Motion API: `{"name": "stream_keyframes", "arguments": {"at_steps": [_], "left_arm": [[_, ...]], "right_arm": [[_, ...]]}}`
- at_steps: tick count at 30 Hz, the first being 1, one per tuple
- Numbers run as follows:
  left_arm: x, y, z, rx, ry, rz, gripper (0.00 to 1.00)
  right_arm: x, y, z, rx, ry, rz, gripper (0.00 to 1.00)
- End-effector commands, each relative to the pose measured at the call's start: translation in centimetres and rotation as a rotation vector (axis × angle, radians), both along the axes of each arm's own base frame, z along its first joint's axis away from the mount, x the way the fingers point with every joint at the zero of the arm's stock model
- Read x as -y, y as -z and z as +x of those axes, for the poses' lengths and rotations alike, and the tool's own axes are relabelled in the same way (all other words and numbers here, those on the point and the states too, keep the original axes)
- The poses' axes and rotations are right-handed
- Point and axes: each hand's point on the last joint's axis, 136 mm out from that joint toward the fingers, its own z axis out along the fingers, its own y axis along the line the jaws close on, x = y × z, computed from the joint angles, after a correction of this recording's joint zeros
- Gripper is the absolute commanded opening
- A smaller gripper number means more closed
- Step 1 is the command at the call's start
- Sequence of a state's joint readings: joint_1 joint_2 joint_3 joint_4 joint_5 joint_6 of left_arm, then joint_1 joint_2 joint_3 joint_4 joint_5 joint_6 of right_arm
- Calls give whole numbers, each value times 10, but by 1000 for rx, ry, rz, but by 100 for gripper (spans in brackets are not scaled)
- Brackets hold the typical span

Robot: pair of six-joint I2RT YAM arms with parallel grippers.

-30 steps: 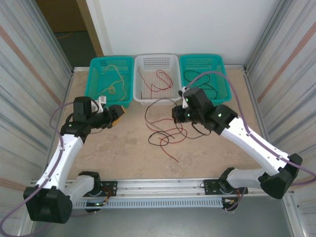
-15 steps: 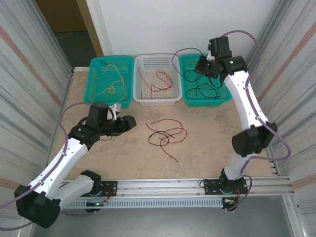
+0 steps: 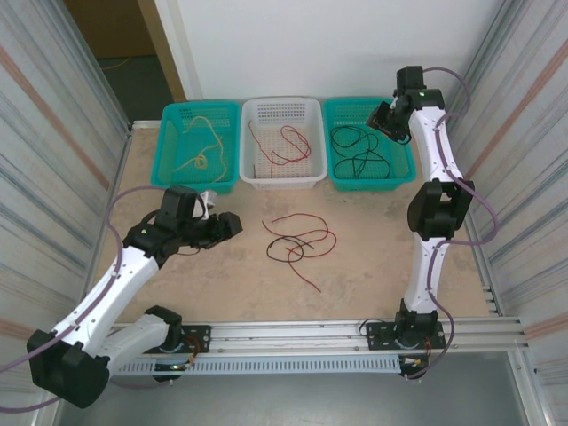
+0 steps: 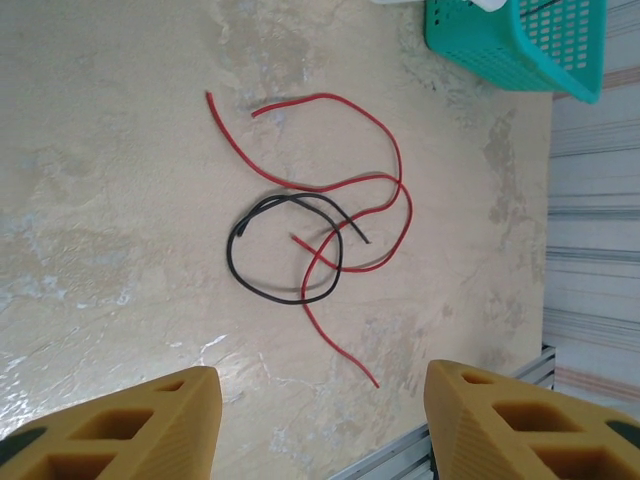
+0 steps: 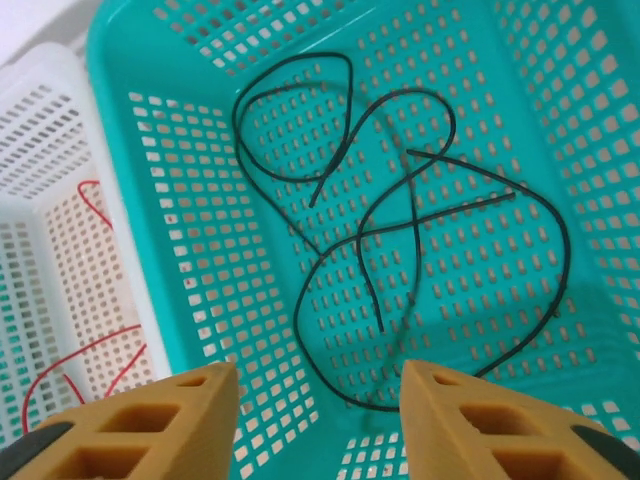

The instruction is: Untangle the cables

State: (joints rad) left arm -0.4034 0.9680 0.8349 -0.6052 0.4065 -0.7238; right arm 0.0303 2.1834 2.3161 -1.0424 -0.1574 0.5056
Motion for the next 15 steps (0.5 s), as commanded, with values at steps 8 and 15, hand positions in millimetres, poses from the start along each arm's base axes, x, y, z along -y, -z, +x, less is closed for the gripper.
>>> {"name": "stream_keyframes", "arguments": {"at_steps": [8,15], "left_arm": [[-9,-2,-8,22,-31,8,59],[-4,3,1,11,-51,-22,58]], "right_arm": [[-65,-52,-111,78,-164,-160,48],[-132,36,-232,-33,-232,-157,54]]}}
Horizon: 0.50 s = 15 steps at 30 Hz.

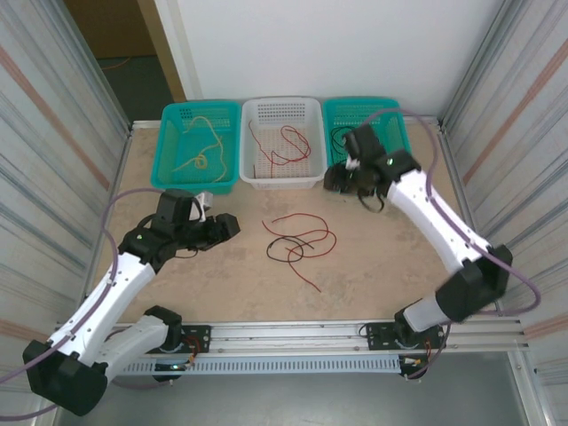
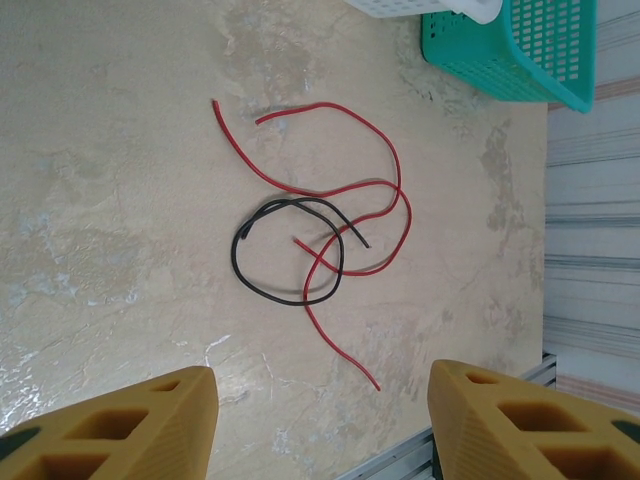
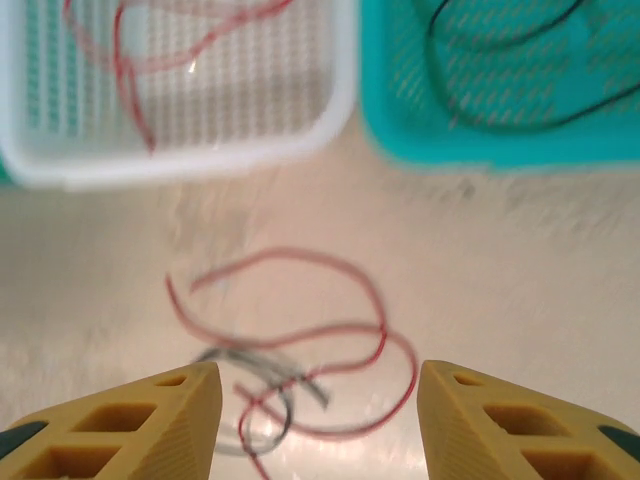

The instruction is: Untangle the cables

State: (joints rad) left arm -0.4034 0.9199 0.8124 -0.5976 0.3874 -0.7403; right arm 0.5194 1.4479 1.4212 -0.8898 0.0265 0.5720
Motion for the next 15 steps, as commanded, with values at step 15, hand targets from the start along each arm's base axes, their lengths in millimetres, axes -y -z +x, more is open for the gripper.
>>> {"name": "stream_keyframes", "arguments": {"at_steps": [15], "left_arm": [[45,24,-4,-14,97,47,52]], "right_arm": [[-22,165,-48,-414,91,-158,40]]}}
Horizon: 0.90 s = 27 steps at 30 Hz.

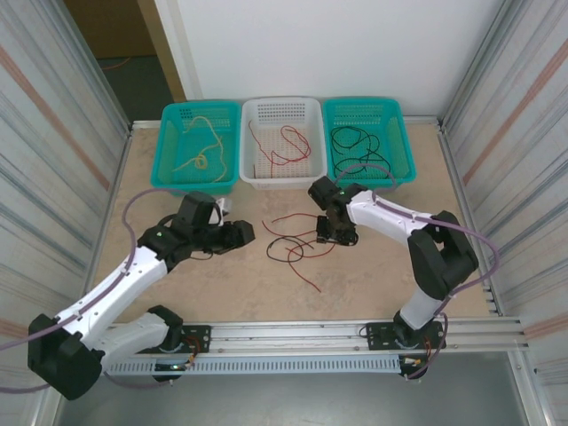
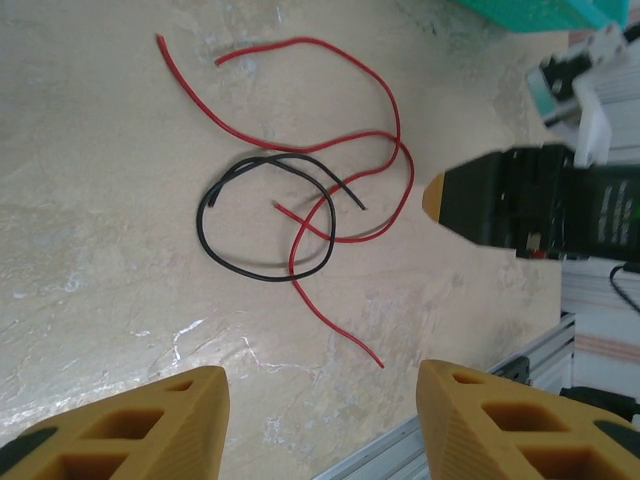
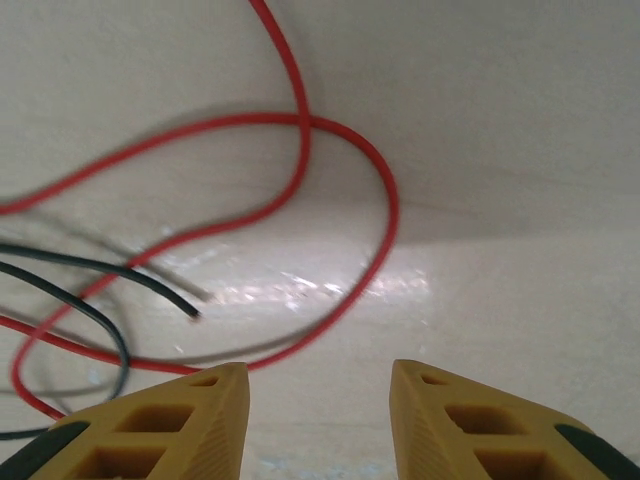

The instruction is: Untangle the cables

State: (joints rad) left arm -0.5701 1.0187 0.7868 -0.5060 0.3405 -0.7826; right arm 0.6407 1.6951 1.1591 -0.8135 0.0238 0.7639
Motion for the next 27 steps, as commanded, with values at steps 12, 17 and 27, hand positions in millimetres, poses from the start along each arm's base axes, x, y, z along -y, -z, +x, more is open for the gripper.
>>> {"name": "stream_keyframes", "arguments": {"at_steps": [12,17,27], "left_arm": [[7,-3,8,41,12,51,48],[3,-4,9,52,-2,56,48],[2,-14,15,73,-7,52,47]], "right_arm": [[7,29,66,-59,-27,-88,32],[6,39,66,-101,-41,-55,34],[0,43,63,-115,-68,-51,12]]}}
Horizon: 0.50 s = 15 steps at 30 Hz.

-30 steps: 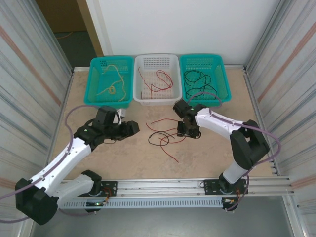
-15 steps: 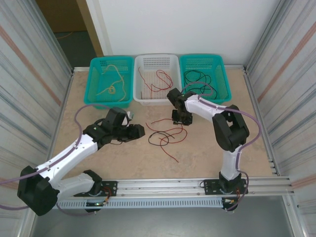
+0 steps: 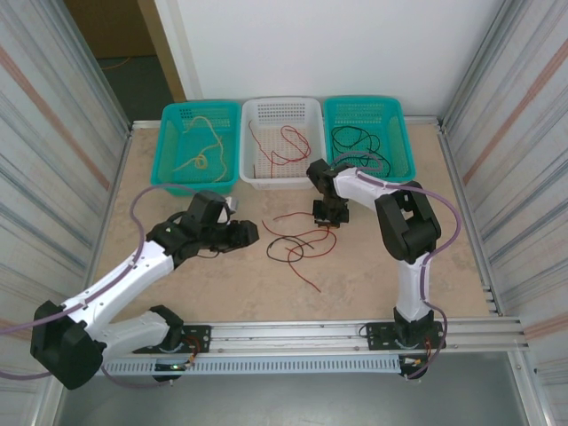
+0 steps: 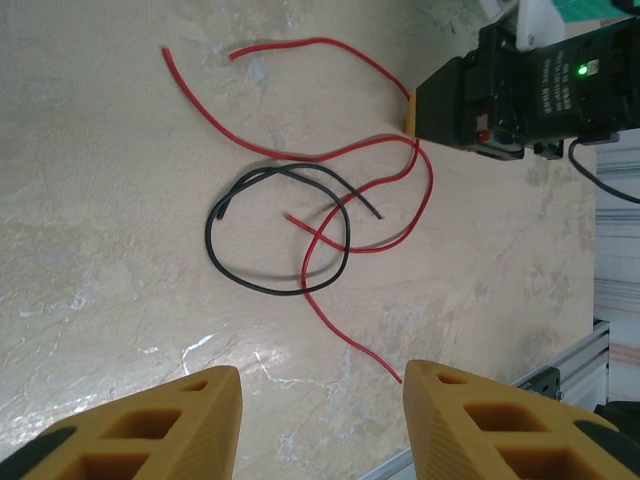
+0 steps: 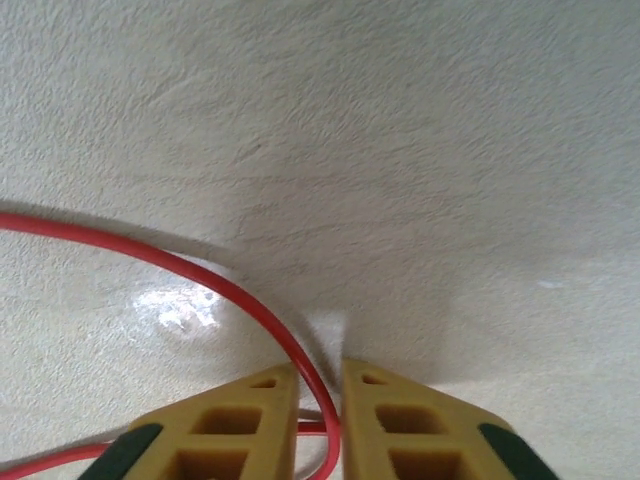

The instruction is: Untangle the cables

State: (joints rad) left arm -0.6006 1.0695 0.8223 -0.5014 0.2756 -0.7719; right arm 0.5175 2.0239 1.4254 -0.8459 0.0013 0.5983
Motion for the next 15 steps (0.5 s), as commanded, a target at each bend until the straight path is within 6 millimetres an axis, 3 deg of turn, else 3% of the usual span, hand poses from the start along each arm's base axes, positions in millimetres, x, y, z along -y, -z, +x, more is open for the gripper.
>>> {"name": "stream_keyframes", "arguments": {"at_steps": [1,2,7,9,15], "left_arm": [[-4,-17,6,51,-3,-1,47],[-4,-18,6,54,-4,-3,47],[-3,-28,3,84,16,-34,49],[1,-38,2,117,39,-64,50],[8,-78,11,273,75,-128,54]], "right_arm": [[-4,1,-4,-31,-25,-3,7],[-5,1,-4,-28,-30,-3,1],[-14,-33,-9,90,-99,-33,0],[-22,-63,-14,183,-154,-51,0],[-51,-198,-24,511,-271,31,0]]}}
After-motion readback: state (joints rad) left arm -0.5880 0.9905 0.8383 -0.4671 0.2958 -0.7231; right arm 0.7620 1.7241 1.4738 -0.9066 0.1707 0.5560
